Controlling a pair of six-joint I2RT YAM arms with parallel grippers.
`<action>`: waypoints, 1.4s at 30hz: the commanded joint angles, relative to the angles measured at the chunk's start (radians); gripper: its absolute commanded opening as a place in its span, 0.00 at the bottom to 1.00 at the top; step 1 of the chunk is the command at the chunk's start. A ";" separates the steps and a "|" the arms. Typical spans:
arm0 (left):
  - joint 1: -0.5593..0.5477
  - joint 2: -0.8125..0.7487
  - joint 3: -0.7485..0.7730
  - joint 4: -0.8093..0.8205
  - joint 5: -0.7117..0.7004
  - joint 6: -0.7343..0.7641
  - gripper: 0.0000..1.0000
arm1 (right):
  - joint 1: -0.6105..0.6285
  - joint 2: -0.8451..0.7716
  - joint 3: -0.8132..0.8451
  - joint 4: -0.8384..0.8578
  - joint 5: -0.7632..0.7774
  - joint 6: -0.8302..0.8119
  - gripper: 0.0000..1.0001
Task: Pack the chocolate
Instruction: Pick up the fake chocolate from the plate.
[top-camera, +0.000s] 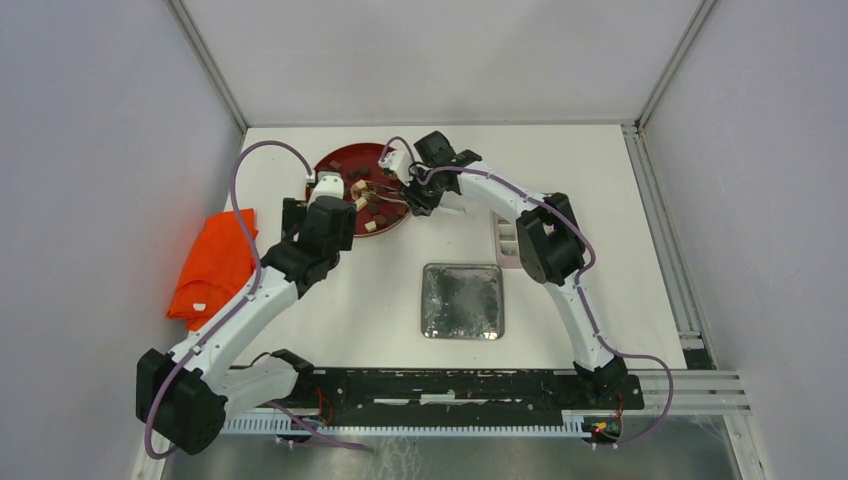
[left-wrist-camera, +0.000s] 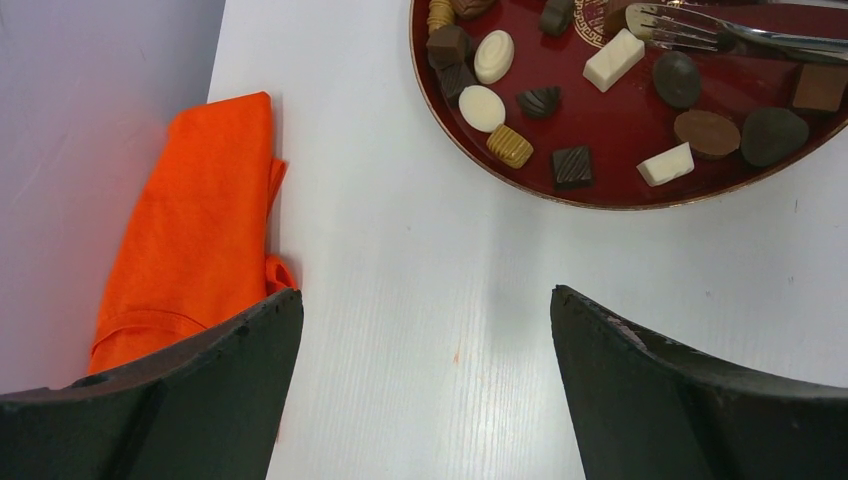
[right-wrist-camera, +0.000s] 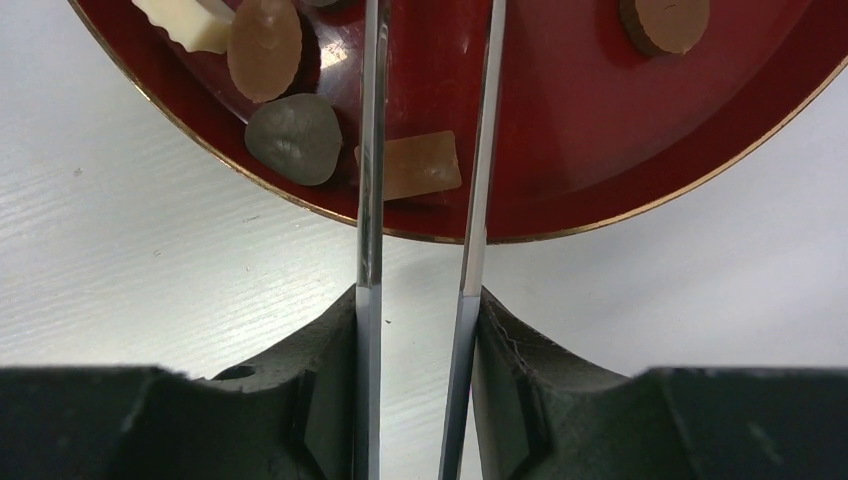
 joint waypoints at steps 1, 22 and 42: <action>0.008 0.004 0.008 0.030 0.012 0.029 0.98 | -0.003 0.013 0.059 0.048 -0.036 -0.001 0.44; 0.025 0.018 0.013 0.033 0.042 0.033 0.97 | 0.018 0.022 0.068 0.055 -0.023 -0.008 0.44; 0.031 0.027 0.015 0.032 0.057 0.034 0.96 | 0.046 0.079 0.121 0.066 -0.061 0.017 0.42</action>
